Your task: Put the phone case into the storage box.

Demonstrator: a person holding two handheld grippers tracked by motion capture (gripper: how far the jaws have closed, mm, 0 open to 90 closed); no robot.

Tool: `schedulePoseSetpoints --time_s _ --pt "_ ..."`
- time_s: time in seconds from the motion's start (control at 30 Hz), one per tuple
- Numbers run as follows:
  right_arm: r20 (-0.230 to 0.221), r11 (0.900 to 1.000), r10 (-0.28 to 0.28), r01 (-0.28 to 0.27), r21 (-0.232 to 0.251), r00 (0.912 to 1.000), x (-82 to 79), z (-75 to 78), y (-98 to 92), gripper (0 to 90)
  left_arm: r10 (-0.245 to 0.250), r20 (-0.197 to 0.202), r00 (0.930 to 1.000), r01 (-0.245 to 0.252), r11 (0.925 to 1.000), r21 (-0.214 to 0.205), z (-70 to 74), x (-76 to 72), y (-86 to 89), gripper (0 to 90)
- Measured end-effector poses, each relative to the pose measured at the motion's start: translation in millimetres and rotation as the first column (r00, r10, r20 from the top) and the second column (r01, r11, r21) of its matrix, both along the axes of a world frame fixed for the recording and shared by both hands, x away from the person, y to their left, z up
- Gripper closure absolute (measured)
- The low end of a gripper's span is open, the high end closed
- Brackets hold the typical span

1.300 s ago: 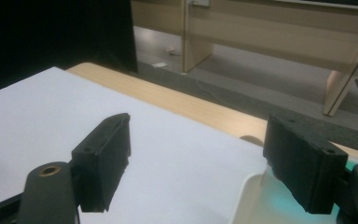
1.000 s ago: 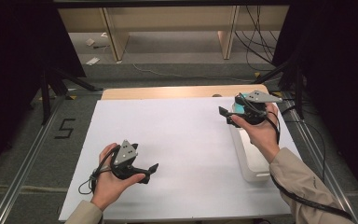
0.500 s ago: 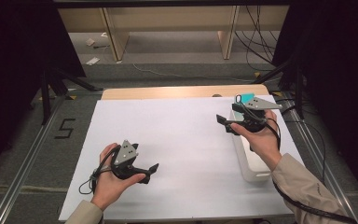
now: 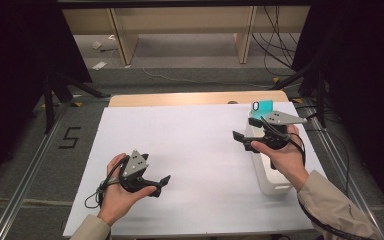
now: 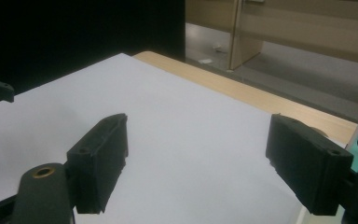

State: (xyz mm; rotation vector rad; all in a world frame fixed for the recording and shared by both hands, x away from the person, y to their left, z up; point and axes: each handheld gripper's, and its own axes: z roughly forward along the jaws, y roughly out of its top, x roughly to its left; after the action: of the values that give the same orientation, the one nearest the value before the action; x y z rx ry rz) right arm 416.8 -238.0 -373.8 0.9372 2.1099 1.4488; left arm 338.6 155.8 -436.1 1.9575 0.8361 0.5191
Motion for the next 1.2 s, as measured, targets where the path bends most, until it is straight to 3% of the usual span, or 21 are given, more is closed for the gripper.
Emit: schedulePoseSetpoints --time_s 0.33,1.2 --pt "0.023 0.9998 0.017 -0.017 -0.006 0.9996 -11.6 -1.6 -10.9 20.8 0.0 -0.001 1.0 0.0 1.0 0.0 -0.3 -0.1 0.1 0.0" --pt "0.025 0.9984 0.053 -0.054 0.017 0.9983 -36.2 -7.9 -28.6 19.5 0.006 0.001 1.0 -0.006 1.0 -0.001 0.1 -0.1 0.9 0.0"
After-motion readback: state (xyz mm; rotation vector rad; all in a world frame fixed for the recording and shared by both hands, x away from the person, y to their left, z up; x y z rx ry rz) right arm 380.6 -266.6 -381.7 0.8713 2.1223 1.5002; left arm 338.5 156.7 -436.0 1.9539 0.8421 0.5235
